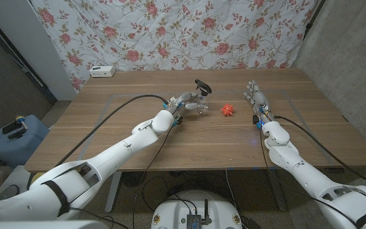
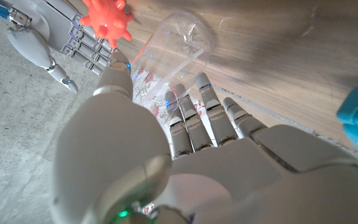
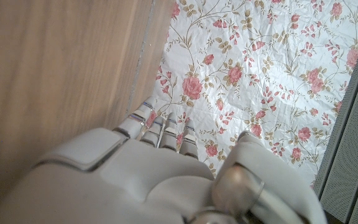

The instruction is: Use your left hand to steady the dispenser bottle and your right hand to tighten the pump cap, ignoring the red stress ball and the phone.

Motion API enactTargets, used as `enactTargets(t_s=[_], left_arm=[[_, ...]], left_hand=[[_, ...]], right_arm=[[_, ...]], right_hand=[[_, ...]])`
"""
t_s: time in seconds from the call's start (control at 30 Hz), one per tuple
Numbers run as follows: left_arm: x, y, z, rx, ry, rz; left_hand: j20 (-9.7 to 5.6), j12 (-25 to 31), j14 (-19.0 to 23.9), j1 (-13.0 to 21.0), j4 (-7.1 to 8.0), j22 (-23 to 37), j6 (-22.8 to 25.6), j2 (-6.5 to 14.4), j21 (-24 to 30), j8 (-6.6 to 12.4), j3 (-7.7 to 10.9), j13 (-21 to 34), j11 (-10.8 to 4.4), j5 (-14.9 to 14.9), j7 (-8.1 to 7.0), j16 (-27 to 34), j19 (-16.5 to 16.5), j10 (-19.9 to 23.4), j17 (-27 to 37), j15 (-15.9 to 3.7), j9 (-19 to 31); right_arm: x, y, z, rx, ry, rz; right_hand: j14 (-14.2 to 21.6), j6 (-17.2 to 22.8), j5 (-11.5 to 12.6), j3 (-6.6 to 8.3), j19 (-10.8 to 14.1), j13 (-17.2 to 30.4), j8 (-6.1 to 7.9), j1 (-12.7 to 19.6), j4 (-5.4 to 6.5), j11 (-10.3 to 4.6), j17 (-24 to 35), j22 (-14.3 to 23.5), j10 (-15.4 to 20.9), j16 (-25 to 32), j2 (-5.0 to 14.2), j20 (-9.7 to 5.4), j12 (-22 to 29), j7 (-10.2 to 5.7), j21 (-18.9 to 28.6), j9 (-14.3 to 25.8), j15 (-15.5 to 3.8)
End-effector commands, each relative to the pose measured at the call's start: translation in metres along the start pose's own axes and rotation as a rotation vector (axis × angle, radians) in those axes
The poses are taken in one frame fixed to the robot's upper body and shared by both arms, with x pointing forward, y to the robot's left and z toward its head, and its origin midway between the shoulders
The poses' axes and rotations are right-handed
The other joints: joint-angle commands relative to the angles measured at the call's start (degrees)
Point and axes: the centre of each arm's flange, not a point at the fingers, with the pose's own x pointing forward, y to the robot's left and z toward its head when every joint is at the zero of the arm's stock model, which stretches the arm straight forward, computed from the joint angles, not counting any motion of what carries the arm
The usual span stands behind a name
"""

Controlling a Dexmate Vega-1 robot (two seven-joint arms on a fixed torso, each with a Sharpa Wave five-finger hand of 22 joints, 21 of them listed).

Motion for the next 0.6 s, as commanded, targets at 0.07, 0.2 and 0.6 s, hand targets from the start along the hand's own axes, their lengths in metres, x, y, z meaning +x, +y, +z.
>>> enactTargets(t_s=[0.07, 0.2, 0.6], left_arm=[[0.002, 0.007, 0.008, 0.007, -0.02, 0.028], [0.002, 0.008, 0.011, 0.004, -0.023, 0.031], [-0.001, 0.01, 0.021, -0.003, -0.016, 0.025]], left_hand=[[-7.19, 0.24, 1.09, -0.06, 0.09, 0.09, 1.52, 1.04, -0.19, 0.33, 0.76, 0.08, 0.19, -0.33, -0.27, 0.07, 0.68, 1.13, -0.02, -7.32, 0.16], [-7.02, 0.24, 1.37, -0.14, 0.15, 0.09, 1.86, 1.04, -0.23, 0.34, 0.78, 0.08, 0.24, -0.47, -0.3, 0.0, 0.8, 1.46, -0.04, -7.28, 0.16], [-6.35, 0.18, 3.31, -0.51, 0.54, 0.1, 3.17, 1.55, -0.45, 0.2, 1.11, 0.07, 0.6, -1.07, 0.54, -0.04, 1.22, 3.08, 0.03, -7.14, 0.17]], right_arm=[[0.001, 0.002, 0.007, -0.026, 0.002, 0.012], [0.001, 0.003, 0.011, -0.036, 0.003, 0.017], [-0.001, 0.008, 0.021, -0.096, 0.021, 0.033]], right_hand=[[-0.06, 0.42, 0.22, 0.25, -0.25, 0.26, 0.02, -0.05, 0.13, -0.12, 0.07, 0.11, 0.12, 0.24, -0.12, -2.78, -0.08, -0.26, 0.36, 0.14, -0.36], [-0.07, 0.43, 0.22, 0.27, -0.23, 0.26, 0.03, -0.09, 0.13, -0.29, 0.06, 0.11, 0.14, 0.23, -0.12, -2.79, -0.07, -0.29, 0.36, 0.14, -0.43], [-0.01, 0.46, 0.22, 0.34, -0.21, 0.26, 0.03, -0.18, 0.12, -0.22, 0.06, 0.11, 0.12, 0.25, -0.12, -2.81, -0.09, -0.27, 0.36, 0.14, -0.32]])
